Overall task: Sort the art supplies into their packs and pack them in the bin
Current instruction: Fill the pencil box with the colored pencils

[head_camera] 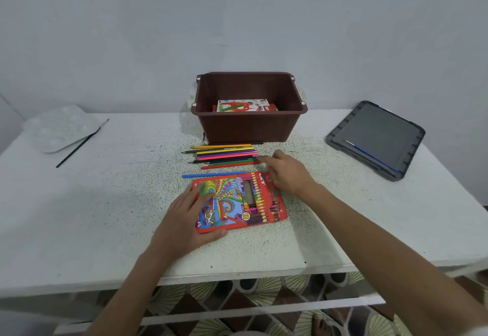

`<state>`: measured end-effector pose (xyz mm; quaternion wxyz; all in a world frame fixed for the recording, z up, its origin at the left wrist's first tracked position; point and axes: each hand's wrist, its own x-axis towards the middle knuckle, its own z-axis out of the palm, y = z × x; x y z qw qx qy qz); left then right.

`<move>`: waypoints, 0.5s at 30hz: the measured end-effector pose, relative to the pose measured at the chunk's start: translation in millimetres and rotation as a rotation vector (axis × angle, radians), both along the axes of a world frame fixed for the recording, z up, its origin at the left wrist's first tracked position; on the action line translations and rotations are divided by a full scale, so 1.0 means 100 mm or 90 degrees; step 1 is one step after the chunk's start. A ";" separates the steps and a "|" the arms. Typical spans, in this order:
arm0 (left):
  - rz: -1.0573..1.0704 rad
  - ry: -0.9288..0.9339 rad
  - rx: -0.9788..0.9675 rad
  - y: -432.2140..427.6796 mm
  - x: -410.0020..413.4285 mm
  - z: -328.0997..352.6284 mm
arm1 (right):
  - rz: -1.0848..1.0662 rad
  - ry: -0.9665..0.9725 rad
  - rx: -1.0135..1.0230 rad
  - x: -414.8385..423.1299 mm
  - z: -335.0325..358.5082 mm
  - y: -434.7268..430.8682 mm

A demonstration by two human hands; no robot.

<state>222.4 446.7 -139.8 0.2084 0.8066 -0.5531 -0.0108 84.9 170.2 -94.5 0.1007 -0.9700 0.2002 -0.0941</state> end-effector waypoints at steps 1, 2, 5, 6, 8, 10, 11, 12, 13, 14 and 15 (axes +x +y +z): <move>0.002 0.001 0.002 0.00 0.00 0.00 | -0.002 0.022 -0.012 0.04 0.00 0.00; 0.003 0.003 0.002 0.00 0.00 0.01 | -0.001 0.043 -0.027 0.07 0.00 0.00; 0.001 0.003 0.004 0.00 0.00 0.01 | 0.004 0.072 -0.046 0.09 0.00 0.00; 0.002 0.003 0.006 0.00 0.00 0.01 | 0.003 0.063 -0.036 0.08 0.00 0.00; 0.005 0.004 0.009 0.00 0.00 0.01 | 0.002 0.032 -0.021 0.05 -0.01 -0.01; 0.008 0.003 0.008 0.00 0.00 0.02 | 0.000 0.019 -0.027 0.01 -0.02 -0.03; 0.007 0.003 0.007 0.00 0.00 0.02 | -0.003 0.020 -0.031 -0.01 -0.02 -0.05; 0.006 0.004 0.007 0.00 0.00 0.02 | -0.007 0.022 -0.034 -0.02 -0.02 -0.07; 0.005 0.004 0.006 0.01 0.00 0.02 | -0.010 0.025 -0.039 -0.04 -0.01 -0.10; 0.005 0.005 0.006 0.01 0.00 0.02 | -0.011 0.026 -0.049 -0.05 0.00 -0.13; 0.006 0.004 0.007 0.01 0.00 0.02 | -0.012 0.031 -0.065 -0.08 0.00 -0.16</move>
